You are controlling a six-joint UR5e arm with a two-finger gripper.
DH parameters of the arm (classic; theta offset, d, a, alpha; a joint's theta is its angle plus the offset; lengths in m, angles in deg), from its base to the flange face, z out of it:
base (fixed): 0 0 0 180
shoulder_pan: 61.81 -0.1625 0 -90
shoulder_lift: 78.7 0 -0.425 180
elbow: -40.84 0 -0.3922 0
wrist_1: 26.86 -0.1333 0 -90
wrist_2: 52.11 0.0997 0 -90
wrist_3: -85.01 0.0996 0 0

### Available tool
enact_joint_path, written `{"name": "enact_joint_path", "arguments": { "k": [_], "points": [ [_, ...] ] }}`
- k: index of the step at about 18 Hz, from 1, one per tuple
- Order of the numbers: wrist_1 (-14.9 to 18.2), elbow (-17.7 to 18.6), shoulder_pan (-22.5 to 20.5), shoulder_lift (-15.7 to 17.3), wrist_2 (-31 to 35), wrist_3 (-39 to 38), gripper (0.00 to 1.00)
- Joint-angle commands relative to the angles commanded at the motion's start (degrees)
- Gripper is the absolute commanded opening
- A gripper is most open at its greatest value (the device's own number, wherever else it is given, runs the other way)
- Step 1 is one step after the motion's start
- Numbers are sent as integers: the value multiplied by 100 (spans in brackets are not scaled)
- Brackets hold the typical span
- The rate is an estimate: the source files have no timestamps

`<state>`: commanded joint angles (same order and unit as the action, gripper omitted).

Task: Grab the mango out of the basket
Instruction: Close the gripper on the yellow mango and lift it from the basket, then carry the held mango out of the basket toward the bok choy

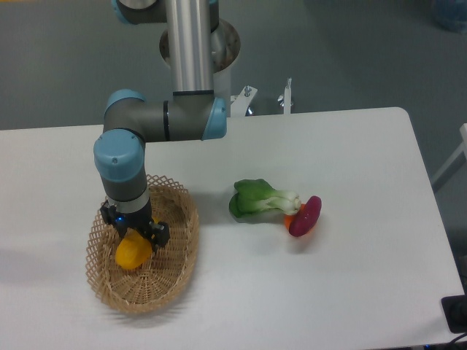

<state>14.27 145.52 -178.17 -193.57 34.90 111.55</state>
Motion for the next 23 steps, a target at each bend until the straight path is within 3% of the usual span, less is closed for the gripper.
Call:
{"name": "enact_joint_path", "arguments": {
  "k": [3,10,14,20,23],
  "points": [
    [0,0,0,17,18,9,44],
    [0,-52,0,61,9,18,40],
    [17,-324,-26,290,9,61,40],
    [105,-597,-720,747,-157,140,41],
    [114,-677,-1150,923,-193,693,41]
  ]
}}
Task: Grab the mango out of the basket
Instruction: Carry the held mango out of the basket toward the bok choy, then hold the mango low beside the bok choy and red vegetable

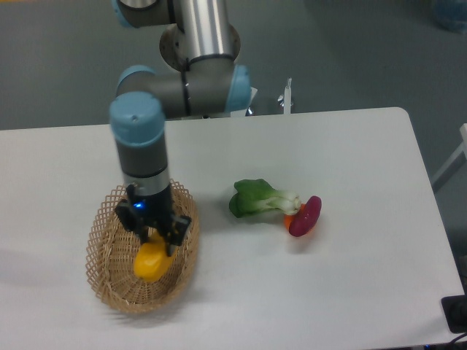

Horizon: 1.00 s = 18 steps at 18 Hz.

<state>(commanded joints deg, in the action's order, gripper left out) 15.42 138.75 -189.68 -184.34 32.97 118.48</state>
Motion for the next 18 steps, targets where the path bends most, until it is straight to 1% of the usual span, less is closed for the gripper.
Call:
{"name": "enact_joint_path", "arguments": {
  "k": [1,2,4,9,12,18],
  "points": [
    [9,-17,-132,0,-17,202,41],
    [287,-44,-759,122,-226,1100,41],
    [325,-62,-1020,132,-325,1494,41],
    [641,-106,-1372,132,-387,2224,41],
    [659,-114,-1513,132,-396,2331,41],
    [659,-106,-1522,132,-396,2357,41]
  ]
}}
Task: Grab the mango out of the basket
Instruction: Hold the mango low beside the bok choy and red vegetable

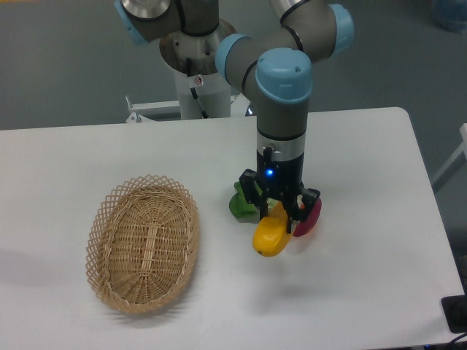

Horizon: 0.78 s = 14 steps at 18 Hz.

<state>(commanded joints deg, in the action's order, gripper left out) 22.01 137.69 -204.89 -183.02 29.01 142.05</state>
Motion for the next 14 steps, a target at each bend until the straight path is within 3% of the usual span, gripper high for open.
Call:
{"name": "enact_joint_path", "arguments": {
  "k": [14],
  "points": [
    [0,9,0,0,0,-9,41]
  ]
}}
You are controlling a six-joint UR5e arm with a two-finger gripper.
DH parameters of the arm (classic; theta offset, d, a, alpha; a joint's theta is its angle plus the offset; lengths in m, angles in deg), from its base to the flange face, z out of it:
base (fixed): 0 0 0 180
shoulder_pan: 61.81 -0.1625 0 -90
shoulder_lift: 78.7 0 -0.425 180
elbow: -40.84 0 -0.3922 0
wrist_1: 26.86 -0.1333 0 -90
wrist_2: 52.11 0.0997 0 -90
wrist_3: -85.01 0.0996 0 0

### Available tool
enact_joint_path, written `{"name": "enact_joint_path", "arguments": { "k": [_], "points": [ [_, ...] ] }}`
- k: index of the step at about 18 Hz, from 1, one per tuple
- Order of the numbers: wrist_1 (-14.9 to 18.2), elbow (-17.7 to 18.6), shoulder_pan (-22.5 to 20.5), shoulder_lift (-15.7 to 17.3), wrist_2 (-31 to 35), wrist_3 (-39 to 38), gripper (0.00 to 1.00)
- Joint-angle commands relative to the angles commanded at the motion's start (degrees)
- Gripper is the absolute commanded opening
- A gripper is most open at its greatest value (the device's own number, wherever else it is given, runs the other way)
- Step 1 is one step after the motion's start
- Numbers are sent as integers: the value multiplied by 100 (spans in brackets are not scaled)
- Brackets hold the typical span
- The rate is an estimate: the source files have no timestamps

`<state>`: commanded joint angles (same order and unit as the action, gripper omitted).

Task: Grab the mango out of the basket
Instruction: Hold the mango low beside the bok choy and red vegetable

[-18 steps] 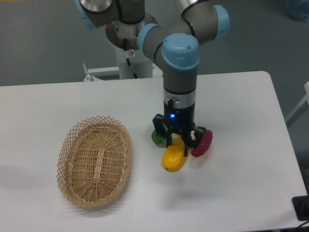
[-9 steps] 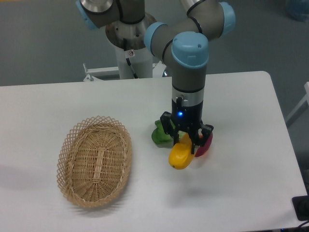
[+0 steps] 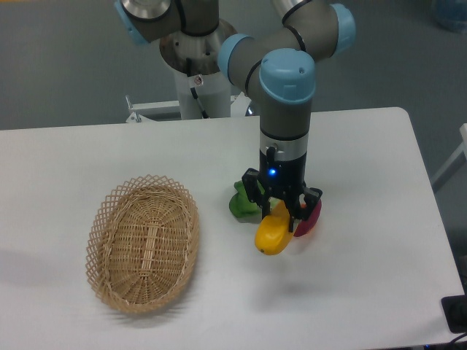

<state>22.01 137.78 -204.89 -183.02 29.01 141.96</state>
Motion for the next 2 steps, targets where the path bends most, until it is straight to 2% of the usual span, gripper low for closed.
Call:
{"name": "enact_joint_path", "arguments": {
  "k": [2],
  "points": [
    [0,26,0,0,0,0,41]
  ]
}}
